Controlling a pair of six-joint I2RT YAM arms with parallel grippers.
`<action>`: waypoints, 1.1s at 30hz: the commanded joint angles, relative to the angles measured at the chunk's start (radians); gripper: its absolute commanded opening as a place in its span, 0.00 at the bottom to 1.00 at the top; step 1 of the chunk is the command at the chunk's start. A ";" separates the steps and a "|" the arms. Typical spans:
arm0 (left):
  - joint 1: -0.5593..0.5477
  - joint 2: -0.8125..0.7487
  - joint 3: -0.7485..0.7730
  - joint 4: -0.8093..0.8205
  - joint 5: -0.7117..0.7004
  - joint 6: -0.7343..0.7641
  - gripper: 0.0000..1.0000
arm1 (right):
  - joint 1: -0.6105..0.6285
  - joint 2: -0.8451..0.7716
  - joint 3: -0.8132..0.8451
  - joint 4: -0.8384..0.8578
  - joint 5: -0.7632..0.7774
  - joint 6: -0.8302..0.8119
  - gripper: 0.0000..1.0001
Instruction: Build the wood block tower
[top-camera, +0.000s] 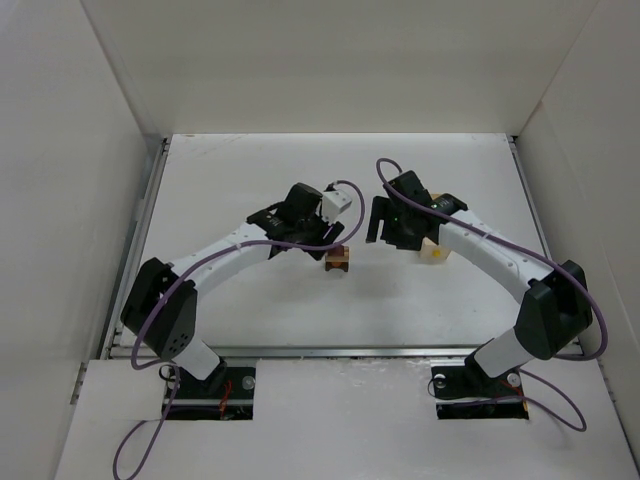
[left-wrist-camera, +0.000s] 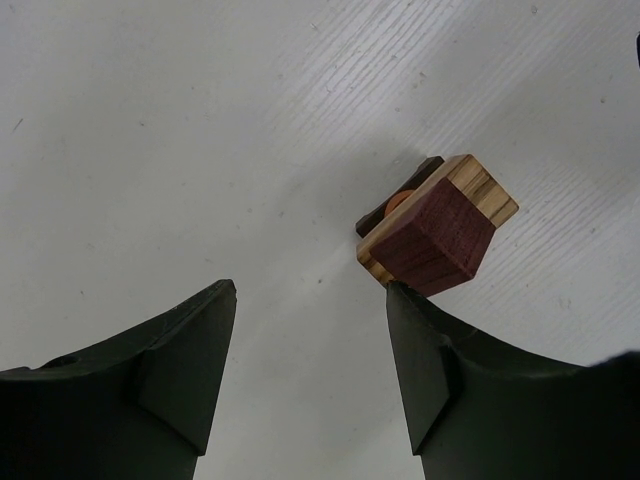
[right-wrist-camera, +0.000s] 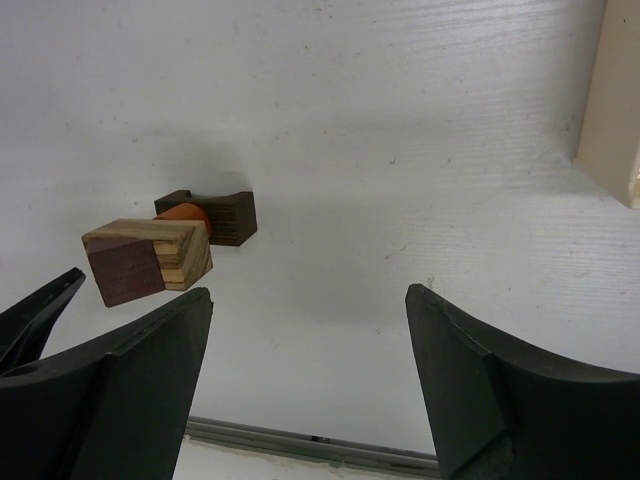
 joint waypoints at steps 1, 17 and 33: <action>-0.009 -0.003 0.034 0.019 0.014 -0.012 0.58 | -0.005 -0.032 -0.004 0.025 -0.001 -0.001 0.84; -0.009 0.015 0.034 0.029 0.014 -0.012 0.58 | -0.014 -0.032 -0.014 0.025 -0.001 -0.001 0.84; -0.009 0.015 0.034 0.038 0.014 -0.012 0.58 | -0.014 -0.032 -0.014 0.025 -0.001 -0.001 0.84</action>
